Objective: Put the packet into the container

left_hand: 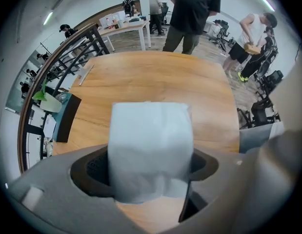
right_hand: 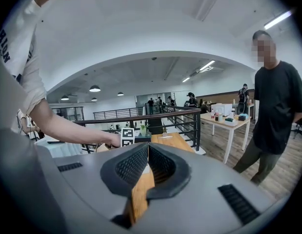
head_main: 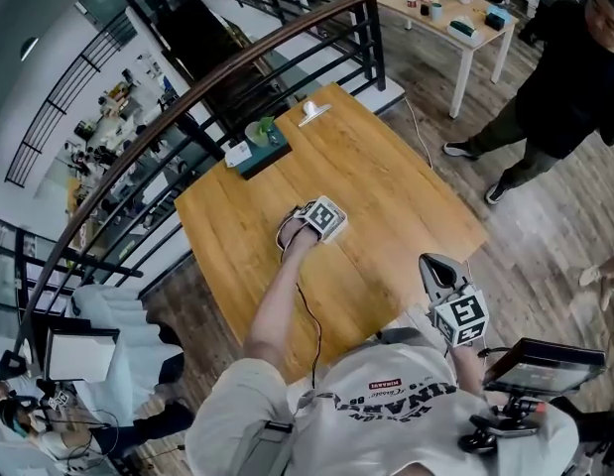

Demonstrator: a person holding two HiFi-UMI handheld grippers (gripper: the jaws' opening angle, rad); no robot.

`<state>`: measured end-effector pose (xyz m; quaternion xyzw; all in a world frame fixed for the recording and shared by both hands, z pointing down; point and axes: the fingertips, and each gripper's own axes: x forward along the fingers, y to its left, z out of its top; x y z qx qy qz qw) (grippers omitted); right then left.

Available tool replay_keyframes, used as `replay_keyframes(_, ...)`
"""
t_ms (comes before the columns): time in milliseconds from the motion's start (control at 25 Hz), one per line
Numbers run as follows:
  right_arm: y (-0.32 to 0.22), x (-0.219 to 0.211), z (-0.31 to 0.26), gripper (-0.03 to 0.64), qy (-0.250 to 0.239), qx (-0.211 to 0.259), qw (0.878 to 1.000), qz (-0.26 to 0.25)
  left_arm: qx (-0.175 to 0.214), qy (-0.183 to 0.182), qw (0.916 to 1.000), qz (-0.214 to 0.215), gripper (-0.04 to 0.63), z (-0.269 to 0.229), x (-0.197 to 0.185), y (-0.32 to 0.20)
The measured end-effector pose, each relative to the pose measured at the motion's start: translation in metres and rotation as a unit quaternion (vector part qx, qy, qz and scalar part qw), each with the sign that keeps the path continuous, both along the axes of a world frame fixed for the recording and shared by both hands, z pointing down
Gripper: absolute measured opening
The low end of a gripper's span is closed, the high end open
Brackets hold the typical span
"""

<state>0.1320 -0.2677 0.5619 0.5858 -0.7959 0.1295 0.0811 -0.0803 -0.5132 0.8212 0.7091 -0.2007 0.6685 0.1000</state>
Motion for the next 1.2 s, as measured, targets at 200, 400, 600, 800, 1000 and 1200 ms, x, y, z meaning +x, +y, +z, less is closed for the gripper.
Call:
replay_keyframes(200, -0.006, 0.010, 0.001, 0.009, 0.000, -0.004, 1.000, 0.018, -0.008, -0.008, 0.9999, 0.001, 0.416, 0.028, 0.012, -0.026)
replay_keyframes(400, -0.013, 0.013, -0.003, 0.009, 0.002, -0.005, 1.000, 0.027, -0.021, -0.013, 0.9997, -0.003, 0.416, 0.063, 0.016, -0.037)
replay_keyframes(600, -0.017, 0.014, -0.008, 0.009, 0.012, 0.000, 1.000, 0.027, -0.028, -0.016, 0.9994, -0.013, 0.416, 0.093, 0.006, -0.033)
replay_keyframes(800, -0.021, 0.012, -0.011, 0.009, 0.018, -0.006, 1.000, 0.021, -0.017, -0.002, 0.9998, -0.012, 0.416, 0.096, 0.008, -0.029)
replay_keyframes(1000, -0.031, 0.006, -0.011, 0.009, 0.017, -0.008, 1.000, 0.012, -0.020, -0.010, 0.9997, 0.004, 0.413, 0.101, 0.011, -0.035)
replay_keyframes(1200, -0.035, 0.003, -0.014, 0.009, 0.014, -0.004, 1.000, 0.011, -0.031, -0.022, 0.9992, 0.011, 0.413, 0.094, 0.009, -0.034)
